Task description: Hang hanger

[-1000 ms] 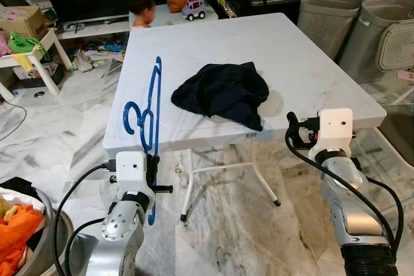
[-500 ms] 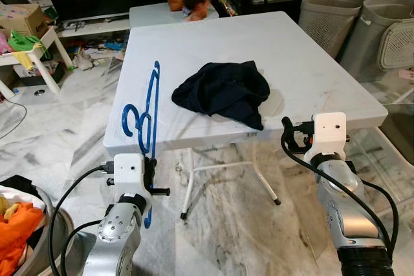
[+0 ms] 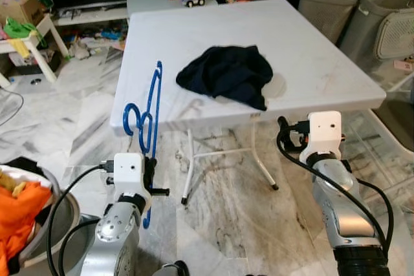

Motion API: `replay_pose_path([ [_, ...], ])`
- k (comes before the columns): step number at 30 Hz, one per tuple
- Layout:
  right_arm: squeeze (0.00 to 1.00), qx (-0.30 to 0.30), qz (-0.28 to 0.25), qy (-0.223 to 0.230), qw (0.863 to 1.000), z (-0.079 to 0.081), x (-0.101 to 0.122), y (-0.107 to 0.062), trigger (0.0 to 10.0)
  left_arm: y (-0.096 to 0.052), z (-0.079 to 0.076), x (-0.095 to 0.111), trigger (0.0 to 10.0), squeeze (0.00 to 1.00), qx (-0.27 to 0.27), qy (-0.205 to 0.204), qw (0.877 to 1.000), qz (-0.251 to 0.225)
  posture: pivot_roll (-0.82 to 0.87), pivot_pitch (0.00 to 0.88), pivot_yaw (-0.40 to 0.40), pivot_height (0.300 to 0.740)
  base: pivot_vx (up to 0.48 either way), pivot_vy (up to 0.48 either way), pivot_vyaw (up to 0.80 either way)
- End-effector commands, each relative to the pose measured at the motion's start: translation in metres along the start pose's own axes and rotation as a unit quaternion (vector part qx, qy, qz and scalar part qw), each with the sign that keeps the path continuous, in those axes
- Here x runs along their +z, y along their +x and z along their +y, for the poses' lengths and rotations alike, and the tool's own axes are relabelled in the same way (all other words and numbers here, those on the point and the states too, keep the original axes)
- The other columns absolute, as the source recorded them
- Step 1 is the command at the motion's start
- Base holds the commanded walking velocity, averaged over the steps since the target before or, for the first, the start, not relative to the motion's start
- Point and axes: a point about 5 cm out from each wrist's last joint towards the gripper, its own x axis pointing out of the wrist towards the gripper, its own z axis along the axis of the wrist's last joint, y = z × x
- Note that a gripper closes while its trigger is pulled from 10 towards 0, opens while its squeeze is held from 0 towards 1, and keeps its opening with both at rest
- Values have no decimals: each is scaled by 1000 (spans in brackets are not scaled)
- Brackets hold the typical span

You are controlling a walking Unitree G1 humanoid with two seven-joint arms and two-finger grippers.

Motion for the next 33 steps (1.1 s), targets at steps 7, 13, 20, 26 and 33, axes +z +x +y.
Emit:
replay_pose_path([
  [7, 0, 1, -2, 0, 1000, 3, 3, 1, 10000, -4, 3, 3, 10000, 0, 8, 5, 1000, -4, -103, 69, 70, 740, -394, 0, 0],
  [13, 0, 4, -1, 0, 1000, 4, 3, 1, 10000, -4, 3, 3, 10000, 0, 5, 6, 1000, -4, -103, 66, 71, 740, -298, 0, 0],
  [20, 0, 6, -1, -2, 1000, 4, 2, 1, 10000, -3, 2, 2, 10000, 0, -1, 3, 1000, 1, -103, 64, 74, 740, 0, 0, 0],
  [26, 0, 5, 0, -5, 1000, 2, 2, 2, 10000, -1, 2, 2, 10000, 0, -6, 3, 1000, 9, -104, 62, 77, 740, 0, 0, 0],
  [33, 0, 8, 1, -9, 1000, 3, 0, 1, 10000, 3, 2, -1, 10000, 0, -16, -6, 999, 34, -106, 59, 80, 740, 0, 0, 0],
])
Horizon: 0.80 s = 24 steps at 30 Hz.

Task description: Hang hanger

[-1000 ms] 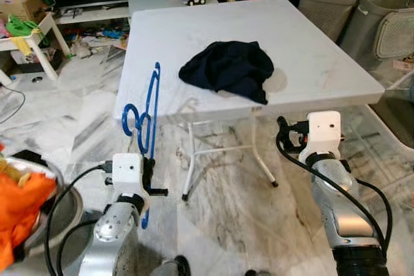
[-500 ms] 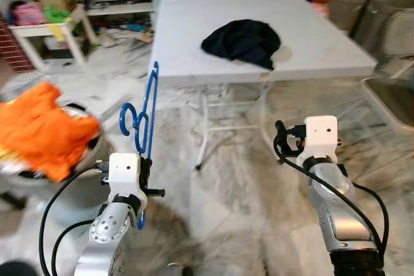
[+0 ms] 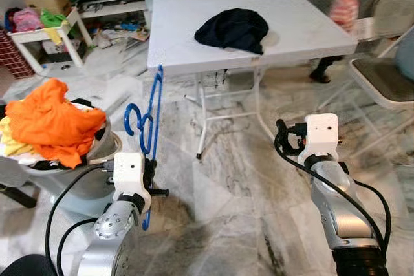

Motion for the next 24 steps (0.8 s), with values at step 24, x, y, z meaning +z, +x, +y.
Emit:
replay_pose_path([
  [24, 0, 285, -45, -246, 925, -37, 43, 23, 10000, -4, 32, -1, 10000, 0, -299, 316, 891, 135, -103, 72, 86, 740, 0, 0, 0],
])
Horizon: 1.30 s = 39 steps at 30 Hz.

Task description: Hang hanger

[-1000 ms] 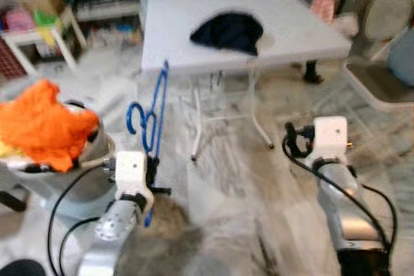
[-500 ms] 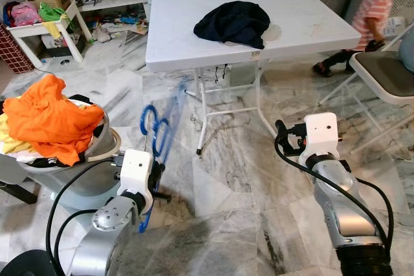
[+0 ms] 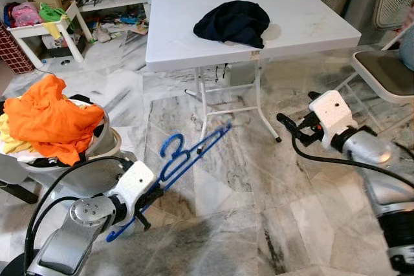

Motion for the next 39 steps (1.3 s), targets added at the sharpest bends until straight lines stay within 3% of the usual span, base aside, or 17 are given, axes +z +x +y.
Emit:
replay_pose_path([
  [1, 0, 34, -8, -22, 999, 5, 4, 4, 10000, -1, 2, 2, 10000, 0, -6, 33, 999, 3, -103, 72, 86, 740, 0, 0, 0],
  [5, 0, 75, -14, -36, 996, 12, 3, 4, 10000, -1, 8, 7, 10000, 0, -9, 70, 997, -3, -99, 74, 90, 740, 0, 0, 0],
  [6, 0, 102, -12, -58, 993, 14, 2, 2, 10000, -2, 10, 7, 10000, 0, -21, 99, 995, -6, -101, 73, 92, 740, 0, 0, 0],
  [13, 0, 157, -7, -94, 983, 13, 3, -1, 10000, -3, 8, 8, 10000, 0, -49, 130, 990, -6, -103, 71, 94, 740, 0, 0, 0],
  [18, 0, 219, 1, -126, 968, 11, 8, -4, 10000, 1, 8, 8, 10000, 0, -50, 157, 986, -8, -110, 65, 107, 740, 0, 0, 0],
  [19, 0, 249, 5, -140, 958, 12, 12, -5, 10000, 4, 5, 10, 10000, 0, -57, 162, 985, -14, -110, 64, 108, 740, 0, 0, 0],
  [20, 0, 249, 5, -140, 958, 12, 12, -5, 10000, 4, 5, 10, 10000, 0, -57, 162, 985, -14, -110, 64, 108, 740, 0, 0, 0],
  [26, 0, 346, 9, -140, 928, 25, 21, -11, 10000, 16, 6, 16, 10000, 0, -52, 197, 979, -22, -111, 61, 113, 740, 0, 0, 0],
  [34, 0, 392, 22, -131, 910, 37, 16, -18, 10000, 23, 6, 19, 10000, 0, -47, 205, 977, -33, -122, 57, 113, 740, 0, 0, 0],
  [39, 0, 395, 15, -126, 910, 47, 20, -17, 10000, 28, 7, 21, 10000, 0, -43, 212, 976, -38, -125, 55, 107, 740, 0, 0, 0],
])
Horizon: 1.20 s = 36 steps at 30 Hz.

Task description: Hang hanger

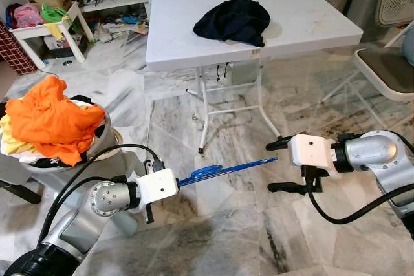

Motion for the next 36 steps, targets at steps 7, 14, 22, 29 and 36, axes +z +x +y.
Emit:
replay_pose_path([
  [7, 0, -37, -19, -9, 999, 10, 8, 30, 10000, 15, 3, 10, 10000, 0, 16, 7, 1000, -17, -125, 55, 107, 740, 0, 0, 0],
  [14, 0, -45, -20, -11, 999, 17, 8, 43, 4627, 27, 5, 21, 10000, 0, 17, 12, 999, -35, -137, 58, 105, 740, 0, 0, 0],
  [22, 0, -65, 11, -36, 997, 13, 3, 47, 0, 32, 2, 22, 10000, 0, 13, 13, 999, -39, -141, 59, 107, 740, 0, 0, 0],
  [29, 0, -71, 30, -64, 995, 12, 0, 52, 0, 34, -2, 22, 10000, 0, 8, 13, 999, -41, -141, 61, 106, 740, 0, 0, 0],
  [36, 0, -97, 52, -96, 989, 6, -5, 57, 0, 36, -3, 25, 10000, 0, 6, 14, 999, -43, -141, 61, 106, 740, 0, 0, 0],
])
